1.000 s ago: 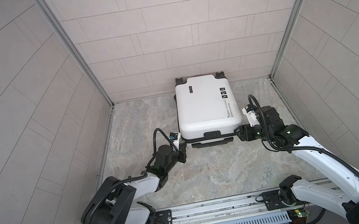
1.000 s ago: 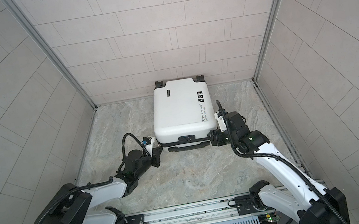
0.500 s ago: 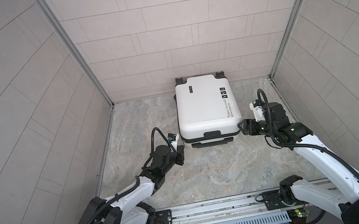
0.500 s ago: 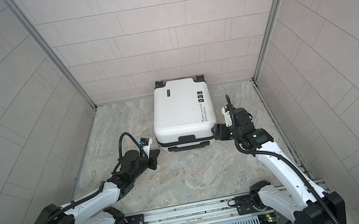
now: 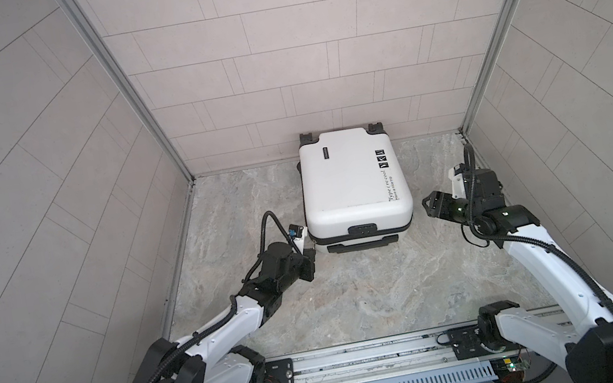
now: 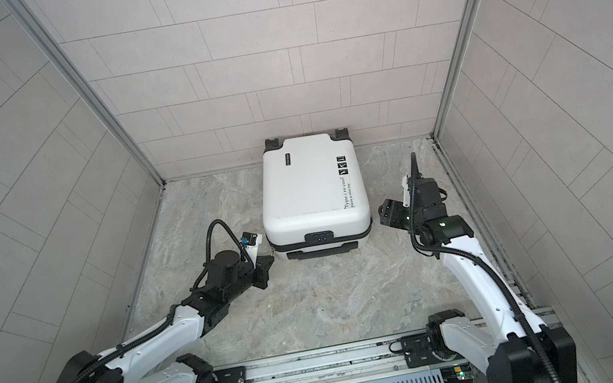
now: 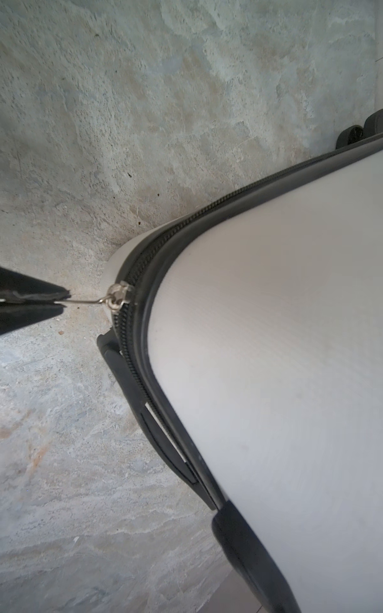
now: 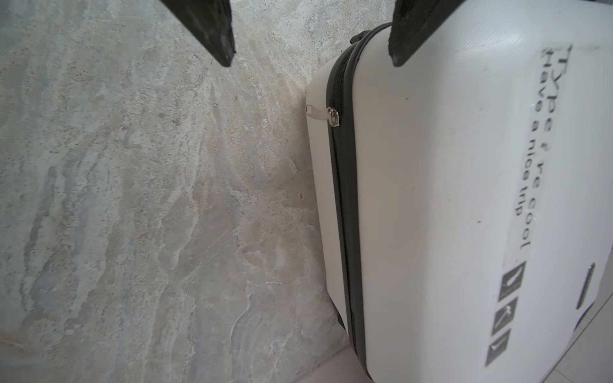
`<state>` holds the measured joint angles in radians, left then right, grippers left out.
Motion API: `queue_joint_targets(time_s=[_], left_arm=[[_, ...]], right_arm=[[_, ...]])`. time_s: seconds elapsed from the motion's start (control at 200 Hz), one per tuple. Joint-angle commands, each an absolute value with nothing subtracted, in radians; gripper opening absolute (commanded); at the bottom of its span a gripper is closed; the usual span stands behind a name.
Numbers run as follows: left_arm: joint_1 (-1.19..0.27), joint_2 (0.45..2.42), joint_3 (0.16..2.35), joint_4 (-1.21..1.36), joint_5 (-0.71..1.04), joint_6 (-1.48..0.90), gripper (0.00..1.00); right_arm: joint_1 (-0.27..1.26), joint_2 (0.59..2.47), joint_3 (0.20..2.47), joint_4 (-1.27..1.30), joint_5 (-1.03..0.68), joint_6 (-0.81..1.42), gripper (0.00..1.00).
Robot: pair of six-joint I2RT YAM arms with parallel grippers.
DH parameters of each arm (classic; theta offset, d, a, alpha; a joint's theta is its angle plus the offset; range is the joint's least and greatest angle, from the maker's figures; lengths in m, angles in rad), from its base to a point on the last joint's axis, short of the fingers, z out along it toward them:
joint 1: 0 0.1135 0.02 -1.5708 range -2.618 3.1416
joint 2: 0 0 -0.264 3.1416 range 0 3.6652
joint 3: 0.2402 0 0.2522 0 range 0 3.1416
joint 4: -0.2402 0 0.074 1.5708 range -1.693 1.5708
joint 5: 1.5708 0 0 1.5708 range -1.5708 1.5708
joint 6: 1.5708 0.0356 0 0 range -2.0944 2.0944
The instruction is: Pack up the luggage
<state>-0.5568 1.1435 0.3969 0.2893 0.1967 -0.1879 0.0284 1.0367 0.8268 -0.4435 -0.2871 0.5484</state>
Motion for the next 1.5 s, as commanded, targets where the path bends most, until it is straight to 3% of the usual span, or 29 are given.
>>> queue_joint_targets(time_s=[0.0, 0.455, 0.886, 1.496], left_arm=[[-0.559, 1.116, 0.436, 0.23, 0.209, -0.184, 0.0], [-0.597, 1.095, 0.44, 0.188, 0.18, -0.165, 0.0], [-0.706, 0.989, 0.451, 0.074, 0.122, -0.145, 0.0], [-0.959, 1.173, 0.539, 0.253, -0.028, -0.184, 0.0]], right_arm=[[0.025, 1.107, 0.802, -0.384, -0.31, 0.573, 0.74], [0.023, 1.332, 0.782, -0.211, -0.438, 0.644, 0.66], [0.031, 1.319, 0.683, -0.128, -0.462, 0.702, 0.65], [0.118, 1.312, 0.625, -0.048, -0.439, 0.77, 0.64]])
